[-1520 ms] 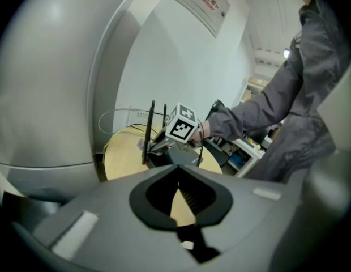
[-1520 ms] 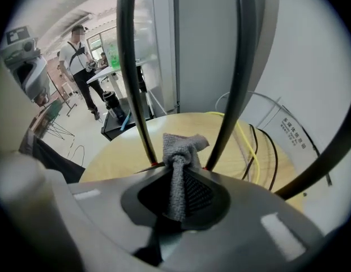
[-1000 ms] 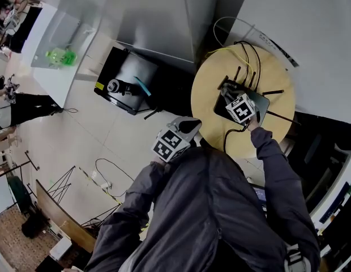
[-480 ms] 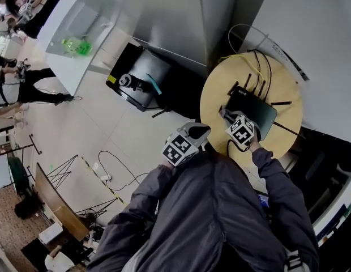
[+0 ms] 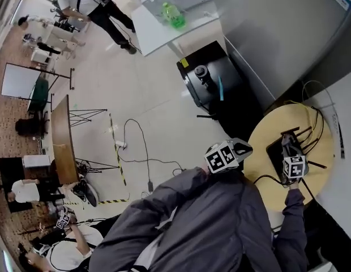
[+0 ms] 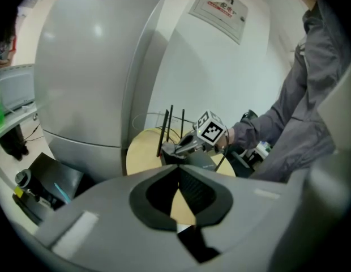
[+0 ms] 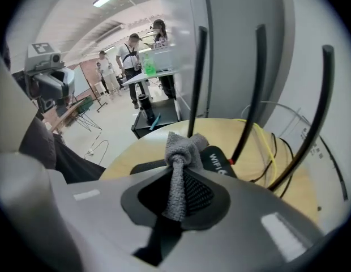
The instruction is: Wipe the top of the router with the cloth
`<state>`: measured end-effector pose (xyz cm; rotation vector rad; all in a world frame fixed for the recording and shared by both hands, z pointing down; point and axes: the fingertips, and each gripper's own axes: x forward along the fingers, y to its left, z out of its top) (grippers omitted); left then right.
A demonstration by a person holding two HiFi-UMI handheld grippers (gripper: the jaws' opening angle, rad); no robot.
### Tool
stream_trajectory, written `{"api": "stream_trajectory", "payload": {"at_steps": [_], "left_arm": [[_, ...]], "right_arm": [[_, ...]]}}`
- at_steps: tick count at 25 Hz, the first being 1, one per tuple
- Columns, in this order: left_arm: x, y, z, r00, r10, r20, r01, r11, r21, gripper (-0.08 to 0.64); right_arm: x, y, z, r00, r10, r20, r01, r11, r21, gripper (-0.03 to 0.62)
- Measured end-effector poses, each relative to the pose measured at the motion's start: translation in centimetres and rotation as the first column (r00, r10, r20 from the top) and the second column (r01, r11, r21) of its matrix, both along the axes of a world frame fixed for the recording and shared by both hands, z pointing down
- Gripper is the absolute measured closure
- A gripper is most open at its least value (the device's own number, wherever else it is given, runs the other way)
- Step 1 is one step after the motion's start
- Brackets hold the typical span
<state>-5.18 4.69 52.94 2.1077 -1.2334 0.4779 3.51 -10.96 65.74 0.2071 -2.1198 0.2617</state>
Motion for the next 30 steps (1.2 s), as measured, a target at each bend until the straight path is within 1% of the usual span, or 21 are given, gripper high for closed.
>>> {"api": "stream_trajectory", "payload": {"at_steps": [2, 4, 6, 7, 9, 11, 14, 17, 23, 27, 29, 30], "left_arm": [[0.3, 0.7, -0.1, 1.000, -0.010, -0.005, 0.010, 1.000, 0.010, 0.560], [0.3, 1.0, -0.3, 1.000, -0.016, -0.006, 0.017, 0.999, 0.033, 0.560], [-0.2, 1.2, -0.7, 1.000, -0.027, 0.007, 0.026, 0.998, 0.050, 0.560], [-0.3, 1.2, -1.0, 1.000, -0.027, 0.011, 0.027, 0.998, 0.053, 0.560], [0.1, 1.0, -1.2, 1.000, -0.010, 0.015, 0.009, 0.999, 0.049, 0.560], [1.0, 0.7, -1.2, 1.000, 0.021, 0.018, -0.022, 0.999, 0.044, 0.560], [2.0, 0.2, -1.1, 0.998, 0.061, 0.026, -0.062, 0.997, 0.049, 0.560], [2.8, -0.2, -1.0, 0.995, 0.091, 0.029, -0.092, 0.994, 0.052, 0.560], [4.5, -0.4, -0.9, 0.990, 0.139, 0.017, -0.140, 0.989, 0.046, 0.560], [5.5, -0.4, -0.6, 0.983, 0.182, 0.004, -0.182, 0.982, 0.049, 0.560], [6.1, -0.2, -0.4, 0.979, 0.202, -0.001, -0.201, 0.978, 0.045, 0.560], [6.3, -0.1, -0.4, 0.978, 0.210, -0.001, -0.210, 0.977, 0.043, 0.560]], "right_arm": [[1.4, -1.4, 0.3, 0.999, 0.040, -0.022, -0.039, 0.999, 0.030, 0.557], [1.7, -2.2, 1.0, 0.997, 0.064, -0.034, -0.062, 0.997, 0.055, 0.557], [-0.1, -2.0, 1.7, 0.999, 0.041, -0.029, -0.039, 0.997, 0.065, 0.557], [-0.6, -1.7, 1.9, 0.999, 0.026, -0.039, -0.023, 0.997, 0.069, 0.557], [0.0, -1.6, 2.0, 0.997, 0.024, -0.079, -0.017, 0.997, 0.078, 0.557], [0.7, -1.5, 2.0, 0.995, 0.037, -0.094, -0.029, 0.996, 0.084, 0.557], [1.1, 0.0, 1.7, 0.996, 0.037, -0.082, -0.032, 0.998, 0.059, 0.557], [1.5, 1.8, 1.7, 0.997, 0.013, -0.075, -0.010, 0.999, 0.045, 0.557], [1.6, 6.1, 1.4, 0.995, -0.071, -0.070, 0.072, 0.997, 0.009, 0.557], [1.1, 8.0, 1.1, 0.988, -0.140, -0.067, 0.139, 0.990, -0.018, 0.557], [1.2, 8.4, 1.1, 0.989, -0.139, -0.042, 0.136, 0.988, -0.066, 0.557], [1.2, 8.0, 1.0, 0.993, -0.115, -0.018, 0.113, 0.990, -0.089, 0.557]]}}
